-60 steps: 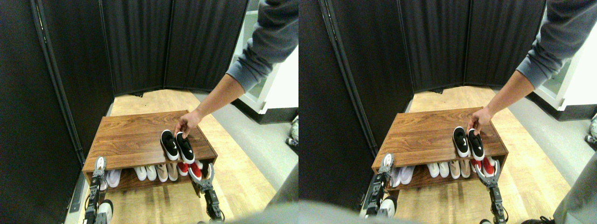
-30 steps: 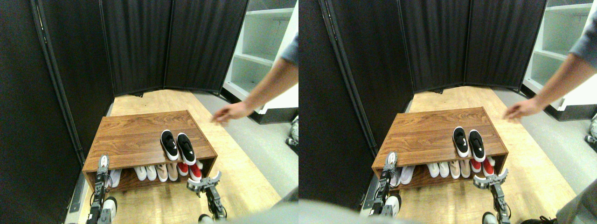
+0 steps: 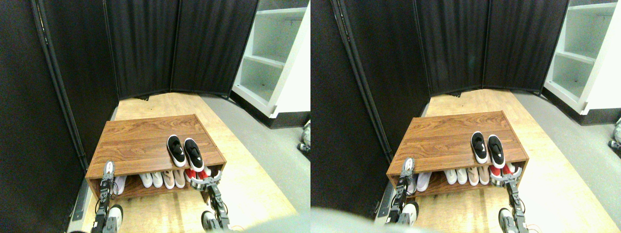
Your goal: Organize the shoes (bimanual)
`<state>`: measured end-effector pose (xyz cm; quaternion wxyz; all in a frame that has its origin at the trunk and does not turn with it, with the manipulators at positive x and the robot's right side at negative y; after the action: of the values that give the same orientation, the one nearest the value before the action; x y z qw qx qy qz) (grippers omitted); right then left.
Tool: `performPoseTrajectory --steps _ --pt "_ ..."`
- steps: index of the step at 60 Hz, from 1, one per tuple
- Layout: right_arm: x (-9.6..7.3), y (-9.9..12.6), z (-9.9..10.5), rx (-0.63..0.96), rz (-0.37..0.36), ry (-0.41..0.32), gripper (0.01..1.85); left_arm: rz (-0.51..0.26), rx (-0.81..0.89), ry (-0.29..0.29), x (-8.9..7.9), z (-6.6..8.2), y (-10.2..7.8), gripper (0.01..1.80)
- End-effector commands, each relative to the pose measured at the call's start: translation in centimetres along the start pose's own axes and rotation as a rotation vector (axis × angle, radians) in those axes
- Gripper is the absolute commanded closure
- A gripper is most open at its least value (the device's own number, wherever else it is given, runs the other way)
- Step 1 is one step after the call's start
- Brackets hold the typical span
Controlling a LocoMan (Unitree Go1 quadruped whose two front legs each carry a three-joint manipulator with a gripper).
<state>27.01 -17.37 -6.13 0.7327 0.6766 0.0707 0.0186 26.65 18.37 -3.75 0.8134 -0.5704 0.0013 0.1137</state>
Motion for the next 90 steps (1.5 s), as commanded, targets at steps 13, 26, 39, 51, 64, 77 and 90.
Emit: performPoseTrajectory --steps 13,26,39,51,64,77,90 --pt "2.1 -0.5 -0.1 -0.028 -0.002 0.035 0.53 -0.062 0.009 -0.021 0.1 0.2 -1.0 1.8" --pt "3.6 -1.0 -0.2 -0.001 -0.032 0.03 0.56 -0.073 0.012 -0.02 0.1 0.4 -0.8 1.8" --pt "4.6 -1.5 -0.2 0.007 -0.056 0.017 0.54 -0.054 0.016 -0.036 0.1 0.6 -0.6 1.8" --pt "5.3 -2.1 0.1 0.017 -0.083 0.011 0.5 -0.046 0.009 -0.042 0.0 0.7 -0.5 1.8" --pt "5.0 -1.8 0.2 -0.008 -0.072 0.023 0.45 -0.053 0.014 -0.04 -0.1 0.7 -0.3 1.8" --pt "3.7 -1.3 -0.1 -0.007 -0.059 0.034 0.53 -0.056 0.017 -0.047 -0.4 0.9 -0.2 1.8" --pt "0.4 0.6 0.0 -0.043 0.001 0.024 0.57 -0.057 0.012 -0.041 -0.7 1.2 -0.1 1.8"
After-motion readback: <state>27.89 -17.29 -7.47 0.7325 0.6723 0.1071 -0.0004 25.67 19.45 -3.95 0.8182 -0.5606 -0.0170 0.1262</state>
